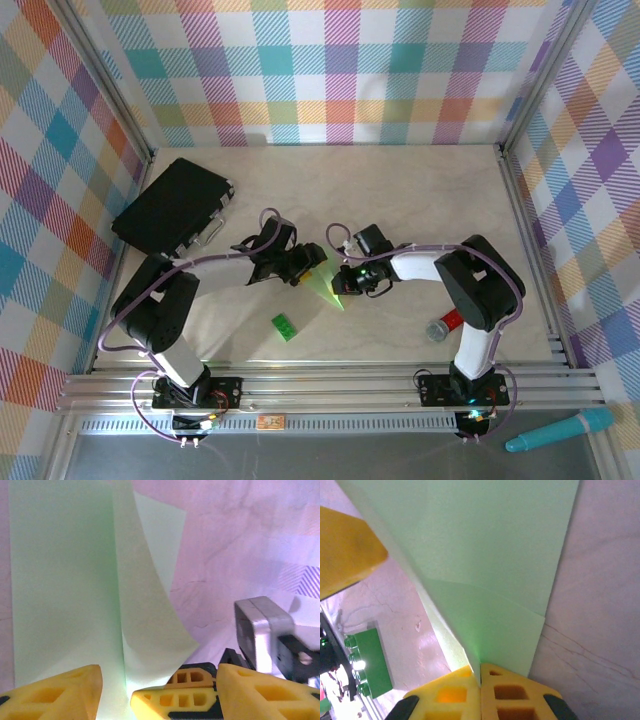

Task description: Fold a paper plane with a square sheet of paper (pick it up from the middle)

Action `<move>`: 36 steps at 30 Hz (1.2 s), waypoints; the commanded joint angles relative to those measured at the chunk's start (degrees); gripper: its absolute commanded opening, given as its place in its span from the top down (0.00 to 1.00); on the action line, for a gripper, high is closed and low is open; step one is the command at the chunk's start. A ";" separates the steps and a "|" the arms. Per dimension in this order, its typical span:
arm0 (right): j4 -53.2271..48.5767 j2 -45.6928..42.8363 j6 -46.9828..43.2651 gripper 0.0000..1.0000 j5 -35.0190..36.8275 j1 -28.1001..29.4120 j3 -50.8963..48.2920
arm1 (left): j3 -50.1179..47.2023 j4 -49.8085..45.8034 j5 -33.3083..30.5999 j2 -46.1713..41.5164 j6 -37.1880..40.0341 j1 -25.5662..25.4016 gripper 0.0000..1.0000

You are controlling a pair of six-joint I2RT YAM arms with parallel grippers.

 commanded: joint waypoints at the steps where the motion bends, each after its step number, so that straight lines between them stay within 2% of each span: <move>1: 1.81 -0.85 -3.12 0.92 -4.98 -2.16 -2.05 | -2.27 5.76 1.22 -0.81 -1.46 0.51 0.42; 9: 5.61 -0.38 -3.66 0.92 -12.33 -6.19 -3.86 | -3.22 15.61 7.22 3.05 -3.37 0.25 0.68; 18: 5.38 -0.03 -4.40 0.92 -13.99 -7.54 -3.97 | 0.31 20.46 12.90 10.16 -3.75 -0.21 0.83; 24: 4.28 0.49 -5.02 0.92 -14.00 -7.97 -3.64 | 0.66 24.44 13.85 11.59 -4.83 -0.21 0.86; 29: 3.66 1.40 -5.32 0.91 -14.08 -7.98 -3.31 | 0.00 22.22 12.08 9.89 -2.92 -0.20 0.86; 36: 3.68 1.59 -5.20 0.90 -13.95 -8.07 -3.42 | 1.17 22.47 13.52 11.60 -2.88 -0.20 0.86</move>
